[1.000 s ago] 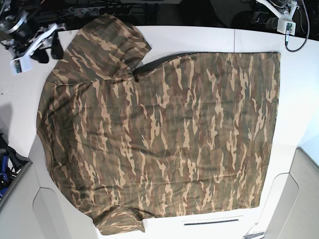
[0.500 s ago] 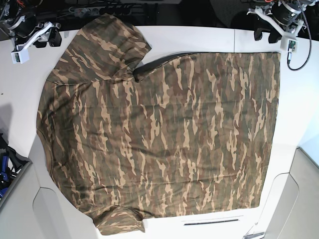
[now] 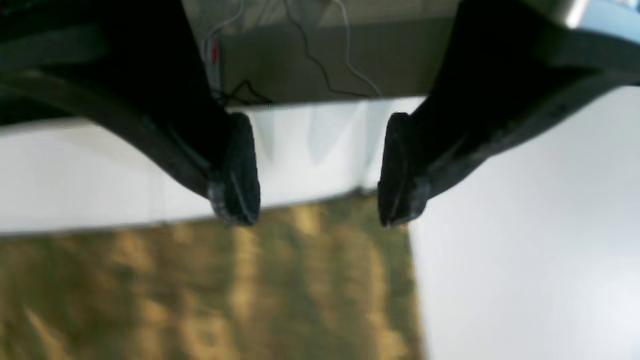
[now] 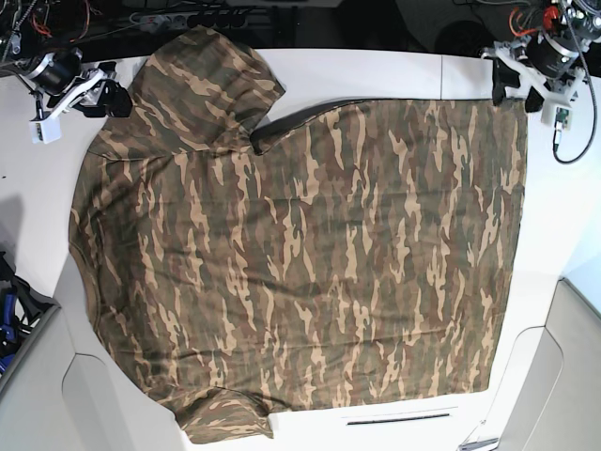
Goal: Fold the T-shirt properly
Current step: 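Lower both grippers and grasp the shirt's shoulder corners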
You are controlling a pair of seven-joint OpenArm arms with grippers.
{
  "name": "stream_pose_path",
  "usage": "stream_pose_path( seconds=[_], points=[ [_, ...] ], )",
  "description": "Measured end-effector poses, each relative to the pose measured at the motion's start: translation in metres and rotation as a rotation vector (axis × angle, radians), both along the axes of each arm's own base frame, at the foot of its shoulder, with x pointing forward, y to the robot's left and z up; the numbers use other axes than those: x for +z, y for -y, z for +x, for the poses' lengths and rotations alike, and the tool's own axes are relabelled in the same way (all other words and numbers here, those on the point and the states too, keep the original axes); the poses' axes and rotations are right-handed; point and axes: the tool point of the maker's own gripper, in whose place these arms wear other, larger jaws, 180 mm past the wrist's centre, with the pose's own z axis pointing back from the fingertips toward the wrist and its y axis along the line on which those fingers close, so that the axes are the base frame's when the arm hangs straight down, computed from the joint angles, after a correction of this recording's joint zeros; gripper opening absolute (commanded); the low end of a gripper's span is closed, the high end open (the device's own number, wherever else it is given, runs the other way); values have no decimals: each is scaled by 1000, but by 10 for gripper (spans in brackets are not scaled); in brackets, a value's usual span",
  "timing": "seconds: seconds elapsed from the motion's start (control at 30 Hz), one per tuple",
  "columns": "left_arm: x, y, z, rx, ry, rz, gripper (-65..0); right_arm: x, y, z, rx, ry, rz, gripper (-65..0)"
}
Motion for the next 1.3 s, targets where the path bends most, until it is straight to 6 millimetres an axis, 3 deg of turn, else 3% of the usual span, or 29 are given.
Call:
stream_pose_path(
  seconds=[0.2,0.37,0.6,0.87,1.03,1.13,1.3],
  points=[
    [-26,-38,10,73,-45,8,-209,-3,-31,-2,38,4,76,-324],
    [-34,-65,25,123,-31,1,-209,-3,-59,-3,42,22,149,-324],
    [-38,-73,26,142,-55,-24,-209,-3,-68,-3,35,26,175,-324],
    [-26,-82,26,129,-98,-57,-209,-4,-68,-4,38,21,174,-324],
    [9,-115,31,225,8,-47,-209,-4,-69,-5,41,17,175,-324],
    [17,-106,34,201,26,-141,-208,-4,-69,-5,41,17,175,-324],
    [3,-86,32,168,1,-212,-175,-4,-69,-5,40,18,177,-324]
  ],
)
